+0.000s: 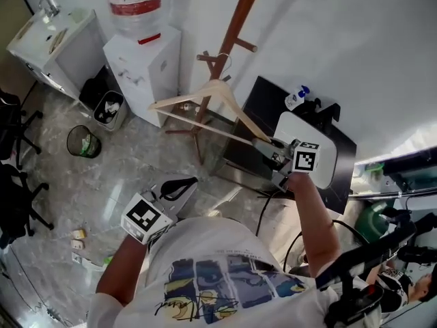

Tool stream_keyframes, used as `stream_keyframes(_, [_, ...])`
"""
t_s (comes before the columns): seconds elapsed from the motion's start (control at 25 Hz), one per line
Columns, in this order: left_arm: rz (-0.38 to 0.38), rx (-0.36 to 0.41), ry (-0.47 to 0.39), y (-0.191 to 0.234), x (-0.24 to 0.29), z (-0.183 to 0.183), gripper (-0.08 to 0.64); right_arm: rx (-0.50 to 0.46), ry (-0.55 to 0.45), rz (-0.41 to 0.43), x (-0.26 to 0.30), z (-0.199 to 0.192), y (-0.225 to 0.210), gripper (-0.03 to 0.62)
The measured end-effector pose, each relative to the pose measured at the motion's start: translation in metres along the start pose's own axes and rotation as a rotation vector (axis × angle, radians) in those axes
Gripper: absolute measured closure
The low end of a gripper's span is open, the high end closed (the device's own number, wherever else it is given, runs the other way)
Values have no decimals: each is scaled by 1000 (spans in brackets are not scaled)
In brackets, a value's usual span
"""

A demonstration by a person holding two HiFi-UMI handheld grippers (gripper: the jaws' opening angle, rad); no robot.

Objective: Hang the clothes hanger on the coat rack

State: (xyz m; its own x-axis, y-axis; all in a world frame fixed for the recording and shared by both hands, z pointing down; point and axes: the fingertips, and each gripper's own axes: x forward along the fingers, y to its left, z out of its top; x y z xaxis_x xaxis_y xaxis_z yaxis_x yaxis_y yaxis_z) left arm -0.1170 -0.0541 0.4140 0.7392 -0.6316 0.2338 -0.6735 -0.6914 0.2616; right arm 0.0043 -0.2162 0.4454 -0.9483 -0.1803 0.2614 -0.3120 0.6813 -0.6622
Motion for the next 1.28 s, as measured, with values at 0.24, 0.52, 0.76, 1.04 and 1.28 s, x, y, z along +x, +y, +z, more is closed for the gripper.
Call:
stream_keyframes(0.24, [-12,-1,-23,9,-5,-1,554,-1,1,-42,18,11,-18,552])
stream_keyframes(0.52, [-53,10,-17,16,-8,1,554,15,-3,-91,31,9,-32,552])
stream_keyframes(0.76, [-85,25,0,17,-10,1,554,22,3,-123,39,-1,-42,552])
stream_keyframes(1.04, [-94,22,23,22,-19,-2,554,33,12,-166,52,-9,-47,551])
stream_keyframes(1.28, [-109,22,45,23,-26,-4,554,34,-8,-169,56,-17,-54,551])
